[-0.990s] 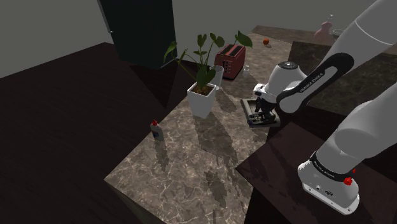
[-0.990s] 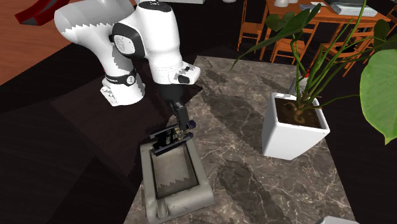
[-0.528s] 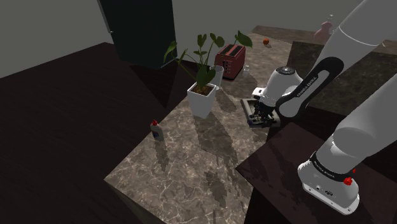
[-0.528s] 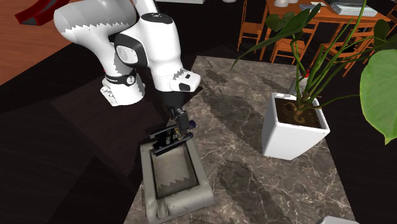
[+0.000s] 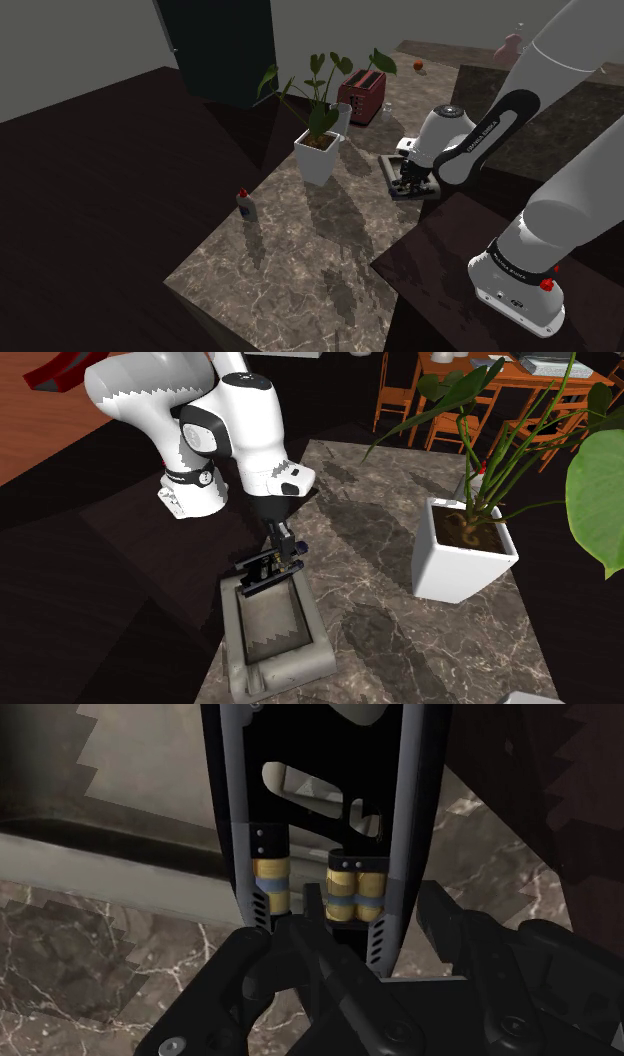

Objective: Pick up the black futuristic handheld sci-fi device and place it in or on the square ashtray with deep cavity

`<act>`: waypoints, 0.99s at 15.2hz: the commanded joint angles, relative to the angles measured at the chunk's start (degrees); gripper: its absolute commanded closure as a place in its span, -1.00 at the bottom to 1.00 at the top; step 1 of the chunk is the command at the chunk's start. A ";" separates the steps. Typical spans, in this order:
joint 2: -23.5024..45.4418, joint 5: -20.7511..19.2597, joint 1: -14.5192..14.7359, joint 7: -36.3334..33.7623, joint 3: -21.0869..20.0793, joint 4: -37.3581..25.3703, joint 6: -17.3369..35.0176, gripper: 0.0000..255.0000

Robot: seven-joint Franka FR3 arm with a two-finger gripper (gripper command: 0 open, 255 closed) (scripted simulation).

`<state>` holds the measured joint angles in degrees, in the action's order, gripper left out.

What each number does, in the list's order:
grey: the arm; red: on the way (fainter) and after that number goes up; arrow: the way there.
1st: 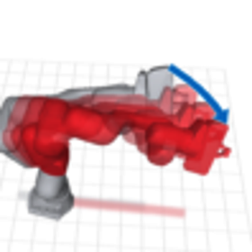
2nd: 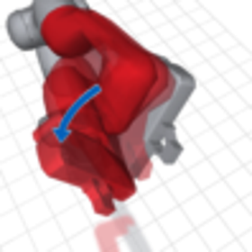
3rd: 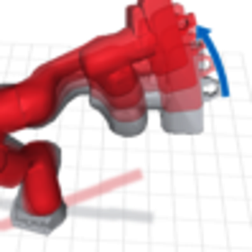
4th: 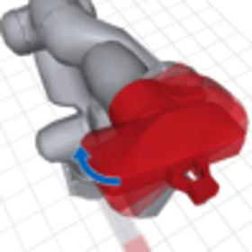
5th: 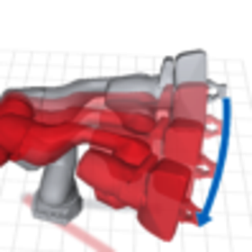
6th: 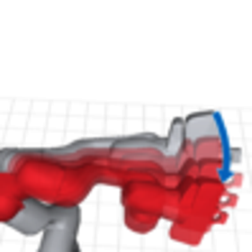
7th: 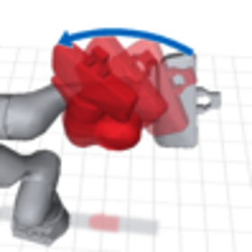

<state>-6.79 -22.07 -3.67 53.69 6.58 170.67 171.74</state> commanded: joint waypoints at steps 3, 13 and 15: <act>0.00 0.00 0.00 0.00 0.00 0.00 0.00 1.00; -8.32 4.79 3.20 3.89 1.89 0.50 -7.86 1.00; -10.93 5.58 3.78 4.56 2.20 0.43 -10.53 1.00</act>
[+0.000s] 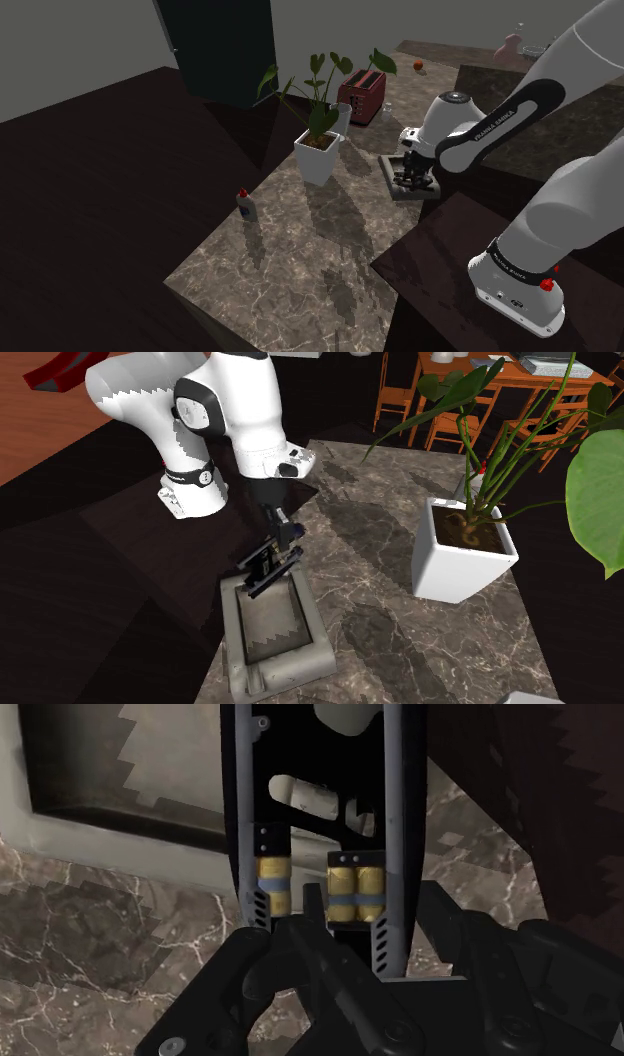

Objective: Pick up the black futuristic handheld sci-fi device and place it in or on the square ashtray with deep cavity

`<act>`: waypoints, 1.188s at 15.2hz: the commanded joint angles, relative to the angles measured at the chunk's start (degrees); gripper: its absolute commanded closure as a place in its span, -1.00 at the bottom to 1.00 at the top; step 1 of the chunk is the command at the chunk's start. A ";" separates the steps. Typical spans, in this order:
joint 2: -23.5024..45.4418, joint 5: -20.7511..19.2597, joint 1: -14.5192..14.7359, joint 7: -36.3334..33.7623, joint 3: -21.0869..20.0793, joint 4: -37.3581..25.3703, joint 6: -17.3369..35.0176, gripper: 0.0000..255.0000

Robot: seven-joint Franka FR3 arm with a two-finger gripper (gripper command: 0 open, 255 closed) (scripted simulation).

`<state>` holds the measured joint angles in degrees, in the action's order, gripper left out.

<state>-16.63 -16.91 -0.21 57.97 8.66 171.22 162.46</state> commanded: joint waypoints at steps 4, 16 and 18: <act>-5.97 1.62 1.16 1.27 0.46 -0.53 -6.54 1.00; 5.28 5.99 1.00 15.55 10.08 -15.00 -8.76 1.00; 7.03 6.43 1.22 15.82 10.33 -14.68 -6.70 1.00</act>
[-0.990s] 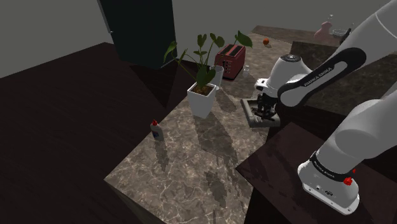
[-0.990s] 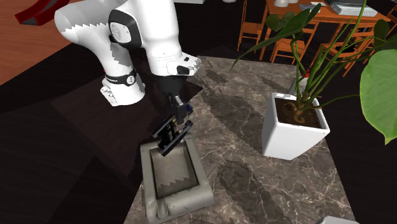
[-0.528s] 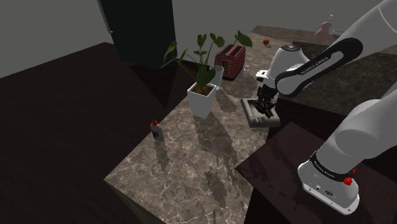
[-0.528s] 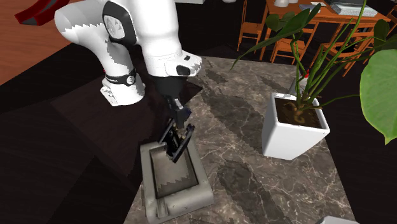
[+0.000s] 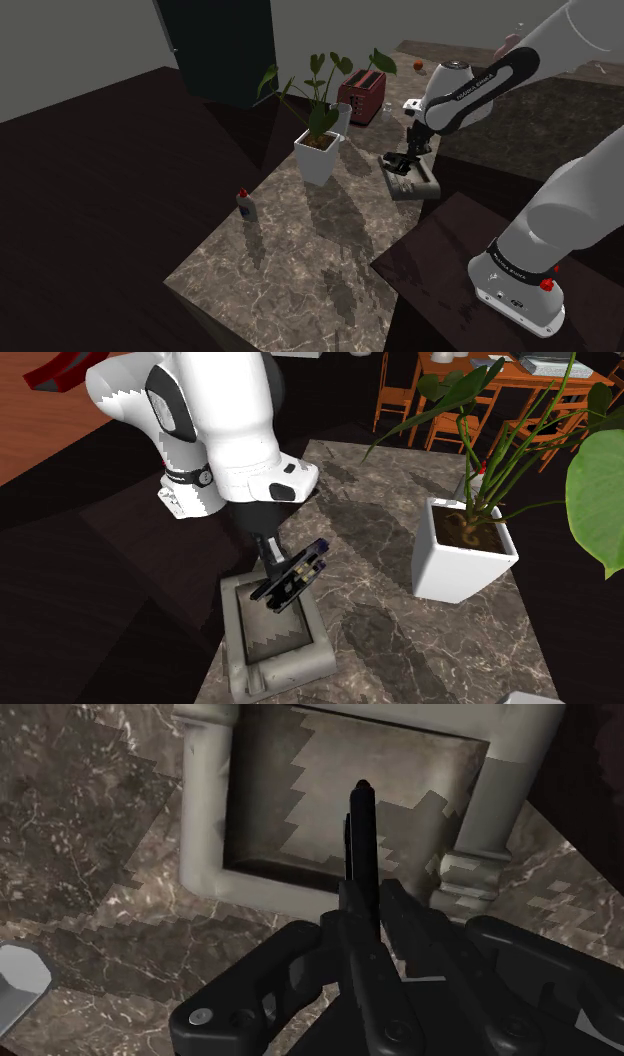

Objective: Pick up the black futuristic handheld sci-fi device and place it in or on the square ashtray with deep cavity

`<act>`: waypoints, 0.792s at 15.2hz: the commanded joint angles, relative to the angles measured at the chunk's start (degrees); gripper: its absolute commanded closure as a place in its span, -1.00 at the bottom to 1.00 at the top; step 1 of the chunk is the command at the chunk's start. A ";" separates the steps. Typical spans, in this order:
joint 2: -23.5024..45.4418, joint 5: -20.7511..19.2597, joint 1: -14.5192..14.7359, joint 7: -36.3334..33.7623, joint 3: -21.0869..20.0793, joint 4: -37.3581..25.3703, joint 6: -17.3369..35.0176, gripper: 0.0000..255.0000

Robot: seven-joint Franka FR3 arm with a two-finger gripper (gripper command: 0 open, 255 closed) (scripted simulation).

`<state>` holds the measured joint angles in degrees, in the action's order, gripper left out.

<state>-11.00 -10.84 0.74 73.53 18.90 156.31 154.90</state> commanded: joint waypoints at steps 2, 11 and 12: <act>3.23 0.93 0.54 0.64 0.35 0.51 2.93 1.00; 12.29 6.83 2.00 4.62 0.79 0.94 12.15 1.00; 14.34 9.19 2.12 6.27 0.40 0.86 14.02 1.00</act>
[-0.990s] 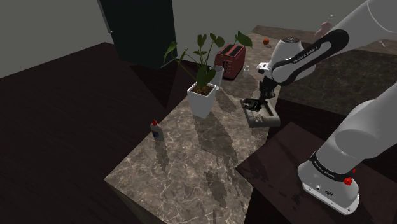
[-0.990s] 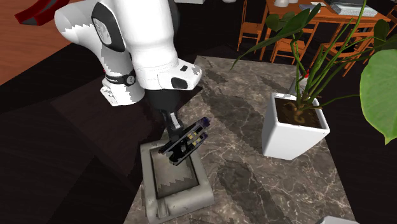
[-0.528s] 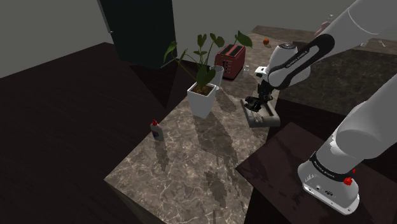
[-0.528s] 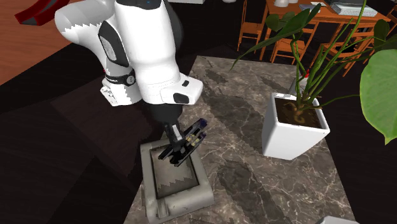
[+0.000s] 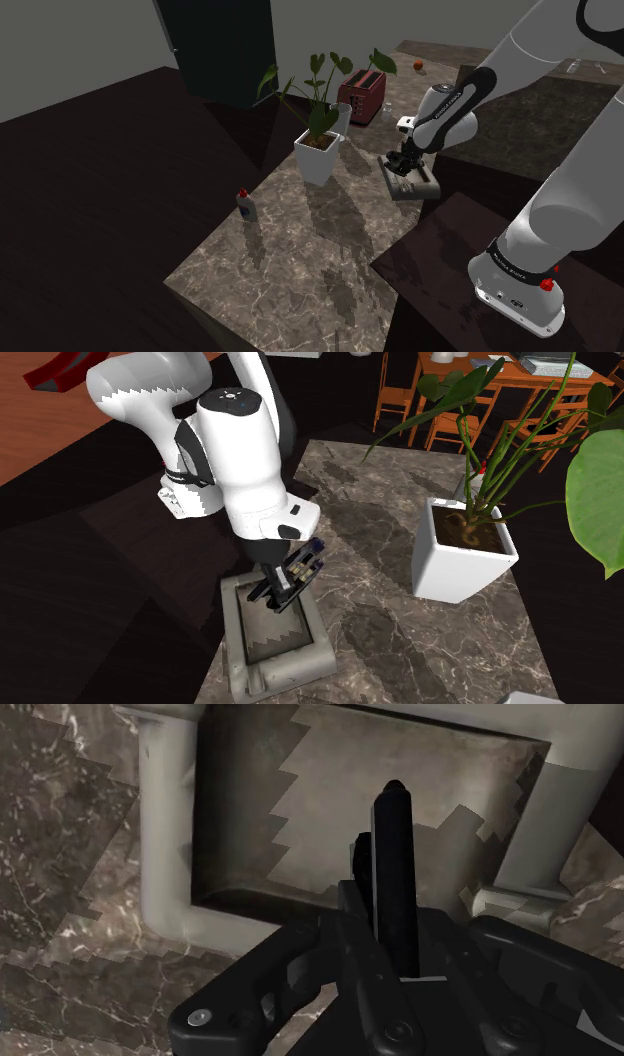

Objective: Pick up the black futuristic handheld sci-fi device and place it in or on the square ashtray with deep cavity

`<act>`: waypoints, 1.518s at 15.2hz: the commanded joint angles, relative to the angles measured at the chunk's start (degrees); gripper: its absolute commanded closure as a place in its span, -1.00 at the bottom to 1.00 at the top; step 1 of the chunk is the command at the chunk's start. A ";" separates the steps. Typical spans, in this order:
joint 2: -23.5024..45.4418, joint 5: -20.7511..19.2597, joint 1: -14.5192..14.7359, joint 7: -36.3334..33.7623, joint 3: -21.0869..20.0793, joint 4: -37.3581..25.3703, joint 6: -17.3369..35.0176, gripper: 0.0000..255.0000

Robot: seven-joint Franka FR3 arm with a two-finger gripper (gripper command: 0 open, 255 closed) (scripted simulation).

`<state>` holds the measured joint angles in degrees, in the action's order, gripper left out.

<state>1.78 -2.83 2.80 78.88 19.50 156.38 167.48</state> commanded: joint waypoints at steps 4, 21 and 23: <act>1.55 1.15 -0.03 0.91 -0.29 0.78 1.43 1.00; -9.33 -7.96 -0.62 -5.53 0.75 1.89 -7.97 -1.00; -9.33 -7.96 -0.63 -5.53 0.74 1.89 -7.97 -1.00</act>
<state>-7.44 -10.73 2.20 73.36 20.24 158.28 159.62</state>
